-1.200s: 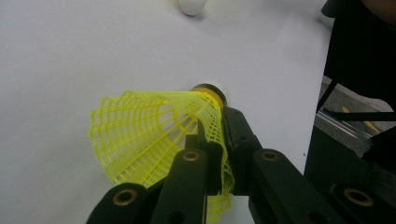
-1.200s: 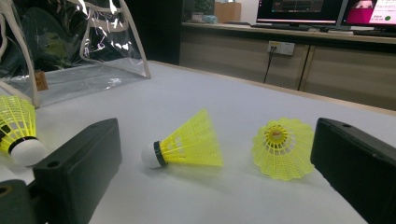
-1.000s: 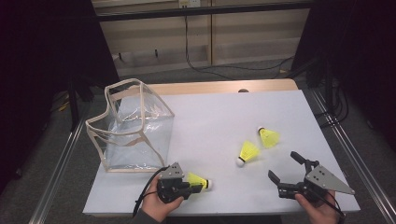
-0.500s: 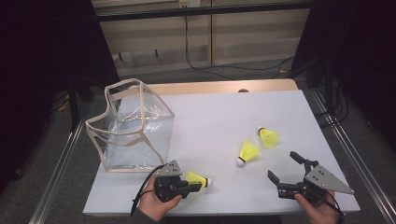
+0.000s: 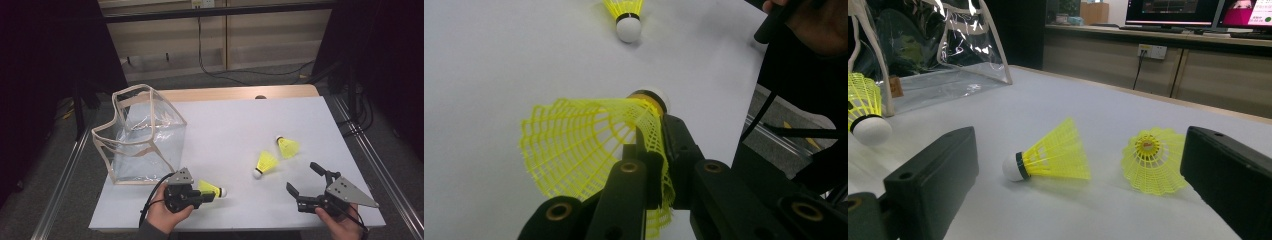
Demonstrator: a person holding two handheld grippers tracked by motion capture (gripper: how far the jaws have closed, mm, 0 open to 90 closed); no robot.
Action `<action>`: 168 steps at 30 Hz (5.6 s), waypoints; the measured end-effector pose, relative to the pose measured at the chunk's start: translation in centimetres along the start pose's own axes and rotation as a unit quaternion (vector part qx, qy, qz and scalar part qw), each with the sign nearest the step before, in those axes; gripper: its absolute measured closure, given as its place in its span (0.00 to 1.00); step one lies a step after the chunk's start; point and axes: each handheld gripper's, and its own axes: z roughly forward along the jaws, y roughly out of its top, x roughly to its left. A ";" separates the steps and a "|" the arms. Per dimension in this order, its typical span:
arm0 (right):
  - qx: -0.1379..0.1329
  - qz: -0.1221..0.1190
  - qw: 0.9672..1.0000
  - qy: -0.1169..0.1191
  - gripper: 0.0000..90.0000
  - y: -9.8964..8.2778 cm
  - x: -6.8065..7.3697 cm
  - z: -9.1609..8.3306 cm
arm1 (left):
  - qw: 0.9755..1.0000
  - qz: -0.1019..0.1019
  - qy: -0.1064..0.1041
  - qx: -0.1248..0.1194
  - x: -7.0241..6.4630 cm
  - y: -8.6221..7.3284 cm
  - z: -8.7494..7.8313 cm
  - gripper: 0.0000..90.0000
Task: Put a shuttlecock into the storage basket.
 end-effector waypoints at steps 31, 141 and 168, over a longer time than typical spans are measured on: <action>-0.002 -0.003 1.000 0.003 0.02 0.0 0.1 0.0 | 1.000 -0.001 0.012 0.009 -0.4 3.6 -2.0 0.97; -0.003 0.000 1.000 0.003 0.02 0.1 0.0 0.0 | 0.997 -0.011 0.072 0.011 0.6 15.3 -8.7 0.97; -0.006 -0.001 1.000 0.005 0.02 0.1 0.0 0.0 | 0.995 -0.021 0.098 0.006 1.5 16.8 -9.9 0.97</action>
